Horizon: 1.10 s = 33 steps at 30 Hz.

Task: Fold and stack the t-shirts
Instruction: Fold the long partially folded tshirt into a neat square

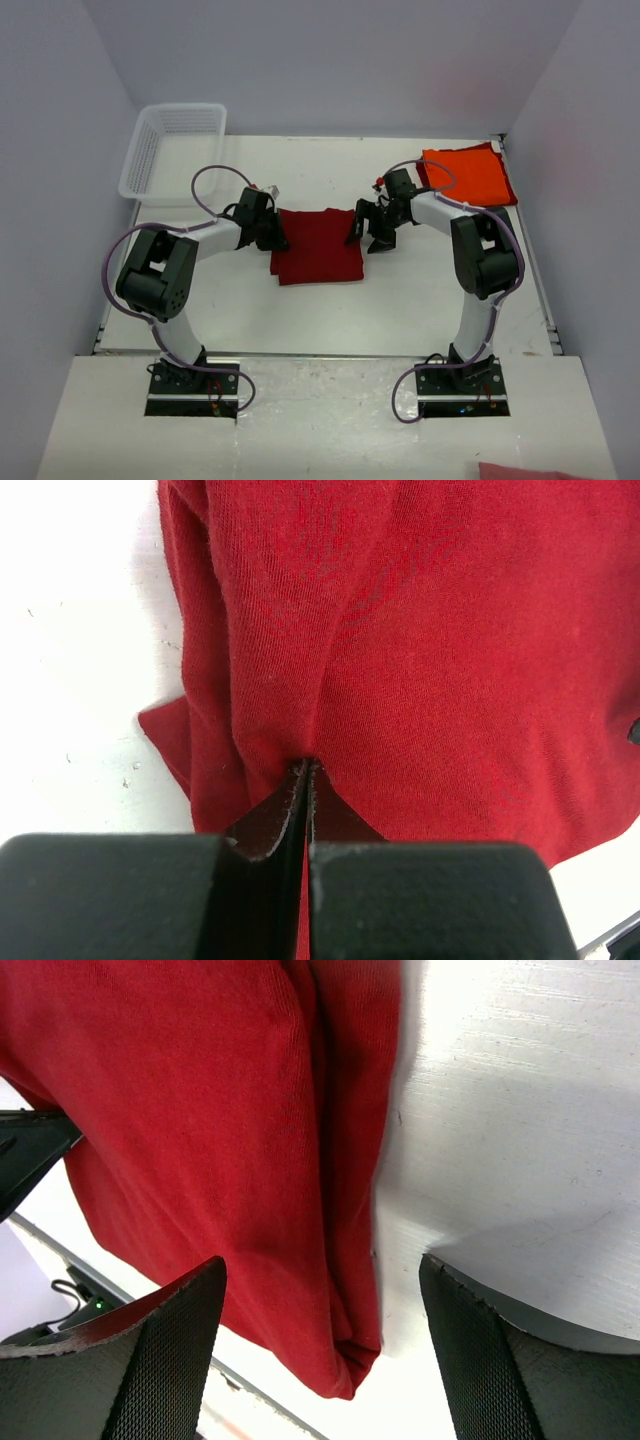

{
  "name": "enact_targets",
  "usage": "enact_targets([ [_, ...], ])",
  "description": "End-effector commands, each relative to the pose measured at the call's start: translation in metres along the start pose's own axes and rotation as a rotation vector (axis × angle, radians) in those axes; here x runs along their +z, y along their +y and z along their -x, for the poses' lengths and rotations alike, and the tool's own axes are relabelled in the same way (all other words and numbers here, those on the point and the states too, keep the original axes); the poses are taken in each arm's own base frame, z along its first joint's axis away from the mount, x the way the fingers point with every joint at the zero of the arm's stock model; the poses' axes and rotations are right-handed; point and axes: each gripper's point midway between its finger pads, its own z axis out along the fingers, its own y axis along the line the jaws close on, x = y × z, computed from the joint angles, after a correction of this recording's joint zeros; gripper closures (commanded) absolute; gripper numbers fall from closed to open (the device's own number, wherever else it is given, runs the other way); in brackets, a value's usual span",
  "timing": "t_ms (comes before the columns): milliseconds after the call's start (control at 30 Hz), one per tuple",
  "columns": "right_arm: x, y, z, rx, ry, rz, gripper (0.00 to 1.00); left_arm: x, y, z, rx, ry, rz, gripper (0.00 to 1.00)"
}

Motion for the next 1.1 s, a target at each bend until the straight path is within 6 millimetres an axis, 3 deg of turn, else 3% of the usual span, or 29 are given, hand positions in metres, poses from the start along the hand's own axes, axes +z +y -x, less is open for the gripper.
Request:
enact_targets([
  [0, 0.009, -0.017, -0.008, 0.02, 0.016, -0.044, 0.21, 0.004, 0.009, -0.002, 0.018, 0.005, 0.034, 1.0],
  [300, 0.012, -0.025, -0.014, 0.062, 0.029, -0.053, 0.21, 0.005, 0.009, -0.003, 0.017, 0.009, 0.039, 1.0],
  [600, 0.011, -0.025, -0.021, 0.072, 0.034, -0.038, 0.21, 0.02, 0.034, -0.006, -0.038, 0.054, 0.107, 1.0],
  [767, 0.005, -0.026, -0.021, 0.077, 0.012, -0.058, 0.21, 0.028, 0.043, 0.003, -0.055, 0.059, 0.127, 1.0],
  [1067, 0.007, -0.035, -0.029, 0.1, 0.011, -0.076, 0.21, 0.028, 0.054, 0.008, -0.081, 0.052, 0.147, 1.0],
])
